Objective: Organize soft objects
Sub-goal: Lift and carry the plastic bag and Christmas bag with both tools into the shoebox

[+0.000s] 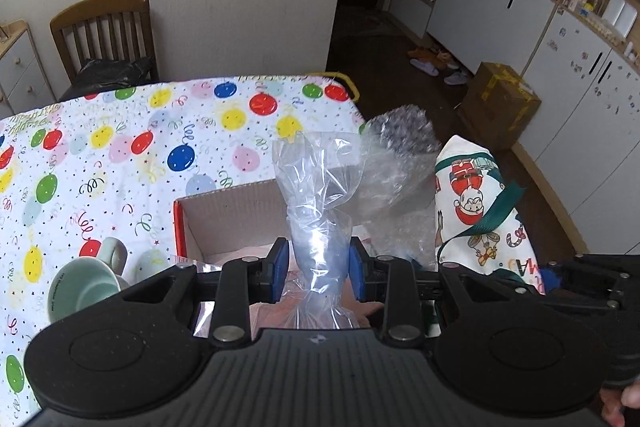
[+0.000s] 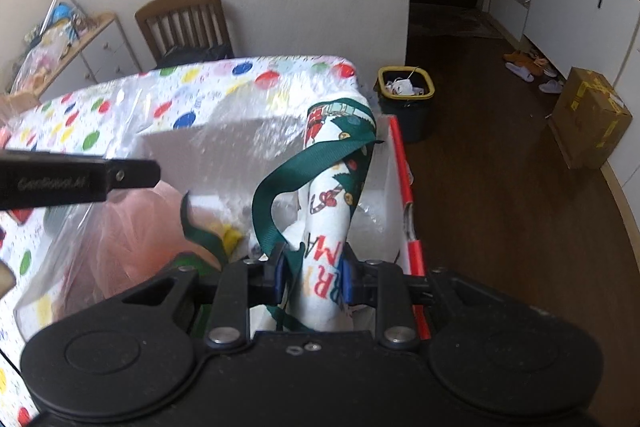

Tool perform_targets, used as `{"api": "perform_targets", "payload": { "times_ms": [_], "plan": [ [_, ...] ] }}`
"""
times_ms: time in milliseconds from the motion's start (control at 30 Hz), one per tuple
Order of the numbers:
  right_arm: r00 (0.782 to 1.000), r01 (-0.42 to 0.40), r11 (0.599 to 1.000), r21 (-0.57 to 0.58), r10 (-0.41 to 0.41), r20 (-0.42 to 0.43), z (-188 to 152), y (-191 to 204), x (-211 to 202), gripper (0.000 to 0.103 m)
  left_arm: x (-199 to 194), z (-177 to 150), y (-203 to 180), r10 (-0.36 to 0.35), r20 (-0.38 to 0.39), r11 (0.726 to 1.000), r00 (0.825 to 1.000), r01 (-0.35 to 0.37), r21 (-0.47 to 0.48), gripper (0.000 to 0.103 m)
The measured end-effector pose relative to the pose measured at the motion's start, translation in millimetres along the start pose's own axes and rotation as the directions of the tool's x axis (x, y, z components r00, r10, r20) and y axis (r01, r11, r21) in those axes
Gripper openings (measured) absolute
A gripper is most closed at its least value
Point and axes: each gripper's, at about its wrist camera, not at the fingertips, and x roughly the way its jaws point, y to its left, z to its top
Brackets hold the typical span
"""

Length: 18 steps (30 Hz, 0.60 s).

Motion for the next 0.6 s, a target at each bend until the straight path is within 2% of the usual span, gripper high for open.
{"api": "perform_targets", "payload": {
  "times_ms": [100, 300, 600],
  "plan": [
    [1.000, 0.000, 1.000, -0.019, 0.000, -0.008, 0, 2, 4, 0.025, 11, -4, 0, 0.008, -0.020, 1.000, 1.000, -0.008, 0.007, 0.030],
    [1.000, 0.005, 0.991, -0.136, -0.005, -0.001, -4, 15, 7, 0.025, 26, -9, -2, 0.028, -0.038, 0.999, 0.999, -0.027, 0.024, 0.030],
    [0.999, 0.017, 0.994, -0.110, -0.022, -0.043, 3, 10, 30, 0.025, 52, -13, -6, 0.042, -0.090, 0.997, 0.995, -0.036, 0.062, 0.031]
  ]
}}
